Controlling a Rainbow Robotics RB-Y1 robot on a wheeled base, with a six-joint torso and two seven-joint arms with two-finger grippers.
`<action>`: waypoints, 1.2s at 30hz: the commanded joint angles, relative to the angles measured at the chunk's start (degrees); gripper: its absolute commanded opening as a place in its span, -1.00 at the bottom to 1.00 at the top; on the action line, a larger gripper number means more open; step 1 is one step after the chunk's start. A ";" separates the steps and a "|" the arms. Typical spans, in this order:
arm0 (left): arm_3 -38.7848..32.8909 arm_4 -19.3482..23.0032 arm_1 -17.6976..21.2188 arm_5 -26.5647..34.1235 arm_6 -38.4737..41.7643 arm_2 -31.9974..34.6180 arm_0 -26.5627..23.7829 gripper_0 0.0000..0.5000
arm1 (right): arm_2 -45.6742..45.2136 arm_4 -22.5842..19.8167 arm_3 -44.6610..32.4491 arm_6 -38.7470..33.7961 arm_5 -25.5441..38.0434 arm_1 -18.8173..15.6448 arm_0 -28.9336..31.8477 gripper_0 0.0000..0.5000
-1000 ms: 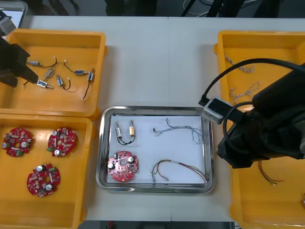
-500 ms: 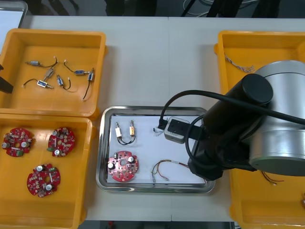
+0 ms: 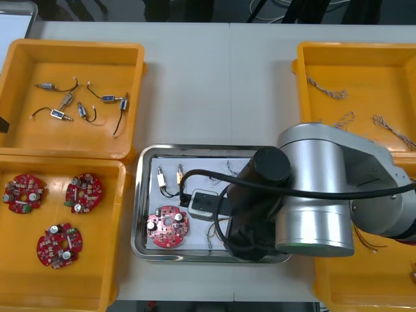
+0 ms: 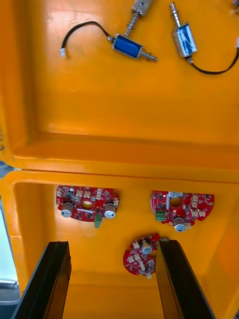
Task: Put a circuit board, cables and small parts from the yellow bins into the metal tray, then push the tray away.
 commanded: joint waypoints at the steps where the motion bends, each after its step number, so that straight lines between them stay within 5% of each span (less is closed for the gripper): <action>1: -1.04 -3.10 -3.08 0.39 -2.47 1.85 0.84 1.00 | 3.39 2.57 0.50 4.36 -1.65 2.72 -2.07 1.00; 15: -1.04 -6.96 -6.68 0.39 -3.96 2.12 0.84 1.00 | 5.23 4.68 5.16 17.46 -0.95 5.89 0.21 1.00; 36: -2.45 -6.09 -6.68 0.39 -4.75 2.03 0.84 1.00 | 7.96 18.13 6.30 16.84 1.07 11.51 11.02 1.00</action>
